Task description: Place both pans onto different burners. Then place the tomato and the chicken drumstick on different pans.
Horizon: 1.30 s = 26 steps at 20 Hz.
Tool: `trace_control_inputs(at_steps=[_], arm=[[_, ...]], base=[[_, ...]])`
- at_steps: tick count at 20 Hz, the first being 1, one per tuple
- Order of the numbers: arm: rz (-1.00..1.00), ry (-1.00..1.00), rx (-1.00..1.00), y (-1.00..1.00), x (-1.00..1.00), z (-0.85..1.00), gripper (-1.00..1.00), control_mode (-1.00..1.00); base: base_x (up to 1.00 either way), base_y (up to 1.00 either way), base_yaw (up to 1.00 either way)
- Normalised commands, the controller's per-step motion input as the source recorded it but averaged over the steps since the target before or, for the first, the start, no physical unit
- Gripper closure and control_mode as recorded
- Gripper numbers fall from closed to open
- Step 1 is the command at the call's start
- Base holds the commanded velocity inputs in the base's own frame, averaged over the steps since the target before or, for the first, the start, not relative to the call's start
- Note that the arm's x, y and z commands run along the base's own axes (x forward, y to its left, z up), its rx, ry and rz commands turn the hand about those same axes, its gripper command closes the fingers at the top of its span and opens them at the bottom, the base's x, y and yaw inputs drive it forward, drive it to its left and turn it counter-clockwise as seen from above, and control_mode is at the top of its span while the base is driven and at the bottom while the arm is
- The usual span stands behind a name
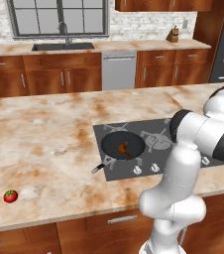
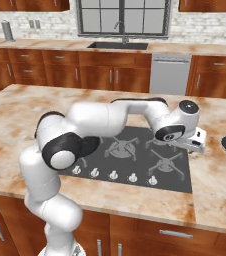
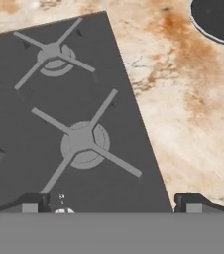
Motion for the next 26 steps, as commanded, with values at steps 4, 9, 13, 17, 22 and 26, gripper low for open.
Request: trace_control_inputs(at_steps=[4,9,13,17,22,26], arm=[[0.0,0.0,0.0,0.0,0.0,0.0,-1.0,1.0],[0.0,0.0,0.0,0.0,0.0,0.0,-1.0,1.0],[0.0,0.0,0.0,0.0,0.0,0.0,-1.0,1.0],[0.0,0.0,0.0,0.0,0.0,0.0,-1.0,1.0],[0.0,0.0,0.0,0.0,0.0,0.0,-1.0,1.0],[0.0,0.0,0.0,0.0,0.0,0.0,-1.0,1.0]], base=[[-0.02,-0.66,0.02],[-0.05,-0.79,0.0],[0.0,-0.4,0.0],[0.0,-0.34,0.0],[0.02,-0.36,0.0],[0.09,-0.22,0.0]])
